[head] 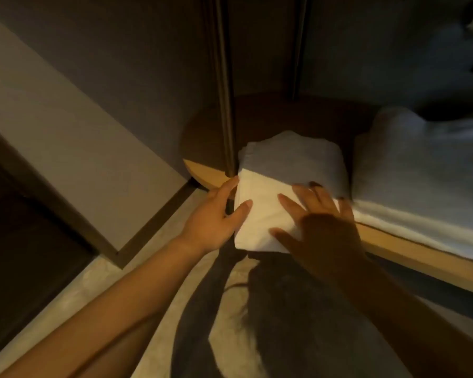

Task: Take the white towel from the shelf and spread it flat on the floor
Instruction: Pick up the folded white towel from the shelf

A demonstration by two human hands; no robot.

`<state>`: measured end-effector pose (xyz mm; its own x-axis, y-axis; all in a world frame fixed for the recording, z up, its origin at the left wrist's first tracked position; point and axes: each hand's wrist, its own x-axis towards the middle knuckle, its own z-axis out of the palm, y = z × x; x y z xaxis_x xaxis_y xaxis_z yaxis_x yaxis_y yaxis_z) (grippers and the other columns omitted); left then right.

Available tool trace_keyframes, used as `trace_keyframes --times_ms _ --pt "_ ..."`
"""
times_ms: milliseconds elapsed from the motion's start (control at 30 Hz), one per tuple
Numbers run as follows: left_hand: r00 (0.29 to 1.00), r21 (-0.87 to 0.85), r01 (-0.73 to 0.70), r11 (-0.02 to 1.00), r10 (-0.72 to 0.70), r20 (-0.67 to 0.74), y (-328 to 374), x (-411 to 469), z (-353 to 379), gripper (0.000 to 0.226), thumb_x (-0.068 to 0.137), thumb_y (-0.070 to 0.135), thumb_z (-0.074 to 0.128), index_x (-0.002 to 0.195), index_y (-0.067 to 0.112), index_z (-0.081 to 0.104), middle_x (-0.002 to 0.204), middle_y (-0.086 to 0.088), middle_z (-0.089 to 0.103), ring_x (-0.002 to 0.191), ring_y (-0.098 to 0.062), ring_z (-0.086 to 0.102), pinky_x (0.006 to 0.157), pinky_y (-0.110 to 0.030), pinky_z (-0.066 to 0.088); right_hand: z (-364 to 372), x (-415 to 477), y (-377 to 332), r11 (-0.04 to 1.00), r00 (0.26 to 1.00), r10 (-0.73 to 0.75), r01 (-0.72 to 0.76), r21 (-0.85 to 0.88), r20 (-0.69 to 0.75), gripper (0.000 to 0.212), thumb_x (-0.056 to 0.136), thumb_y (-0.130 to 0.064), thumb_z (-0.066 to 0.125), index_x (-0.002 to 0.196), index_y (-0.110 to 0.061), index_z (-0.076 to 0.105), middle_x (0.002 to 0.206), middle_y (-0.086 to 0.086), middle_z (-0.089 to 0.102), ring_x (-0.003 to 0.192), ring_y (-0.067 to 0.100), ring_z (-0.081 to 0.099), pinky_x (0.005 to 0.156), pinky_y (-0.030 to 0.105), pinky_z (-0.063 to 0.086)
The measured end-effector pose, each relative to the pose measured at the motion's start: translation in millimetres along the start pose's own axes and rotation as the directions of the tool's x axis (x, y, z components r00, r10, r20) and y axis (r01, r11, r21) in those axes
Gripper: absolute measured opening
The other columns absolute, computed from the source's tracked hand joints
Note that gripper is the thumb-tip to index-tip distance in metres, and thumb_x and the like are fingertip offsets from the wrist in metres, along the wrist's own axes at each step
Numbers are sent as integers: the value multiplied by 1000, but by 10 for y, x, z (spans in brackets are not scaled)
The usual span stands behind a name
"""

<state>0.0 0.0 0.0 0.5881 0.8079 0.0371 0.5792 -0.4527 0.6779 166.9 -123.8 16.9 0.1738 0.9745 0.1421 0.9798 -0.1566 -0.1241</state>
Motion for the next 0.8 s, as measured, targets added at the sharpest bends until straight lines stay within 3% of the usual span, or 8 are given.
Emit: trace_keyframes --times_ms 133,267,433,567,633,700,800 --pt "996 -328 71 942 -49 75 140 66 194 65 93 50 42 144 42 4 148 6 33 131 -18 41 106 -48 41 48 -155 82 999 997 -6 10 52 -76 69 84 -65 31 133 -20 51 146 12 41 134 33 37 102 60 34" --pt "997 -489 71 869 -78 6 213 93 338 62 95 42 44 143 40 4 137 17 32 130 -15 38 106 -39 39 57 -301 151 993 990 8 9 114 -143 65 86 -60 36 132 -17 52 145 14 41 130 37 41 93 60 43" --pt "993 -492 -5 871 -54 -106 271 -50 307 59 94 37 48 144 37 16 119 35 39 118 -1 45 101 -30 42 40 -389 114 988 980 11 19 151 -199 65 85 -60 33 129 -18 56 143 15 43 126 39 45 93 56 45" --pt "989 -479 -12 878 -61 -137 245 -290 132 54 95 40 47 143 38 22 134 17 48 121 -9 50 102 -43 46 87 -495 -48 979 963 -39 91 182 -268 59 85 -56 42 123 -15 58 137 19 49 120 42 48 91 58 45" --pt "995 -485 18 874 -63 -75 185 -453 -3 55 94 43 45 143 42 21 139 13 46 123 -14 51 101 -47 46 130 -583 -168 975 954 -122 167 147 -274 55 86 -56 45 126 -20 47 136 20 48 121 40 47 97 56 41" --pt "997 -500 35 865 -62 -37 118 -650 -147 53 94 46 45 141 48 21 140 16 45 124 -13 51 102 -46 46 173 -690 -327 966 948 -179 220 136 -261 52 88 -57 42 126 -22 40 136 20 48 123 38 46 100 55 38" --pt "991 -483 13 875 -77 -112 -24 -1006 -353 48 92 49 45 136 55 24 134 28 44 121 -7 50 103 -42 46 241 -810 -652 943 947 -200 256 211 -253 55 87 -60 40 126 -22 45 137 17 48 124 35 43 97 57 41"
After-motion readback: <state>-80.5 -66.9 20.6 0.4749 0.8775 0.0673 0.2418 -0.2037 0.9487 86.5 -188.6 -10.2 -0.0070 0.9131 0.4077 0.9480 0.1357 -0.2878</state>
